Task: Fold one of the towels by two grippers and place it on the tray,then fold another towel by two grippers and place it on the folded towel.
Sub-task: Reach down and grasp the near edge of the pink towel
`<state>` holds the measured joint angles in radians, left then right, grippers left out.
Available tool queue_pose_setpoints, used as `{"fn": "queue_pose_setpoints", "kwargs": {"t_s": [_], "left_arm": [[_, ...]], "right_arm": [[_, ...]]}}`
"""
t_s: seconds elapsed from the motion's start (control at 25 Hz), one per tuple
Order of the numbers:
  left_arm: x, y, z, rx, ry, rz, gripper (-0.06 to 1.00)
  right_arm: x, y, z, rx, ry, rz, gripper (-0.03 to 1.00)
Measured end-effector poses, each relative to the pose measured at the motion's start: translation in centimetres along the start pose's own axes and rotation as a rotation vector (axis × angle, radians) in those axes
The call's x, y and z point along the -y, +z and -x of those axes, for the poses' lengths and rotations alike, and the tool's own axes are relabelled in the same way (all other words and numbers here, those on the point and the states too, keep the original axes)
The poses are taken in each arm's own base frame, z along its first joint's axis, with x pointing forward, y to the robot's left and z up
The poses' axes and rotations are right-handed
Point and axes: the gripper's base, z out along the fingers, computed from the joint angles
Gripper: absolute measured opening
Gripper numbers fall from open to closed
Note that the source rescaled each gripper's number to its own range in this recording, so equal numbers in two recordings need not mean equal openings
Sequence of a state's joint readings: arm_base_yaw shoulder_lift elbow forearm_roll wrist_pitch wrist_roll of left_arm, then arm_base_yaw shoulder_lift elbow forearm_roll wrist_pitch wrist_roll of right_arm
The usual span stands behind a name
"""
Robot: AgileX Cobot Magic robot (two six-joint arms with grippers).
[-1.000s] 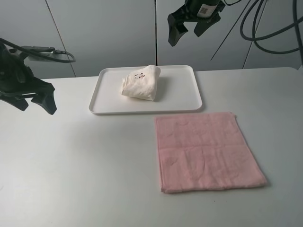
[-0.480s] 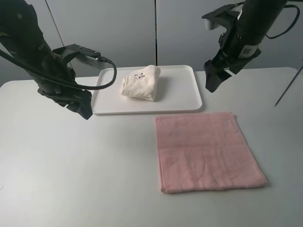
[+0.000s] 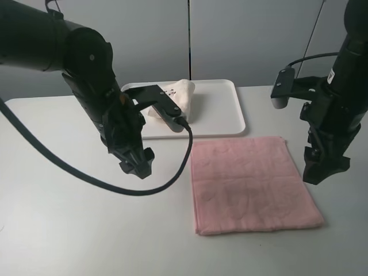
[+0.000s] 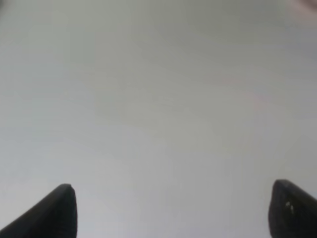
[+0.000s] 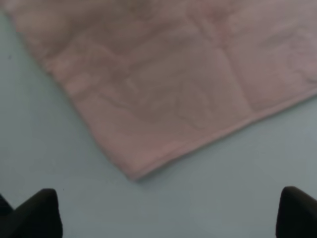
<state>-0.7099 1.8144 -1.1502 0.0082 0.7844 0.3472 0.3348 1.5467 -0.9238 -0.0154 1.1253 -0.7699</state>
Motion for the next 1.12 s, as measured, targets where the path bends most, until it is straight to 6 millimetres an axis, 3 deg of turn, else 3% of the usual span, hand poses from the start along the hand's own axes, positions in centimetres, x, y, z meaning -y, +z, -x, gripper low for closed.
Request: {"fn": "queue_pose_setpoints", "kwargs": {"t_s": [0.24, 0.52, 0.64, 0.92, 1.12], "left_arm": [[4.7, 0.6, 2.3, 0.087, 0.218, -0.002, 0.99], [8.7, 1.8, 2.6, 0.045, 0.406, -0.036, 0.99], [9.8, 2.3, 2.6, 0.027, 0.441, -0.048, 0.99], [10.1, 4.4, 2.4, -0.029, 0.467, -0.066, 0.99], [10.8, 5.0, 2.3, -0.044, 0.497, -0.073, 0.99]], "right_arm": [[-1.8, 3.0, -1.3, -0.031, -0.105, 0.089, 0.93], [-2.9, 4.3, -0.8, 0.095, -0.132, 0.134, 0.97], [-3.2, 4.8, -1.0, 0.099, -0.167, 0.148, 1.00], [-3.4, 5.3, -1.1, 0.117, -0.220, 0.127, 1.00], [-3.5, 6.4, -1.9, 0.087, -0.397, 0.076, 1.00]]}}
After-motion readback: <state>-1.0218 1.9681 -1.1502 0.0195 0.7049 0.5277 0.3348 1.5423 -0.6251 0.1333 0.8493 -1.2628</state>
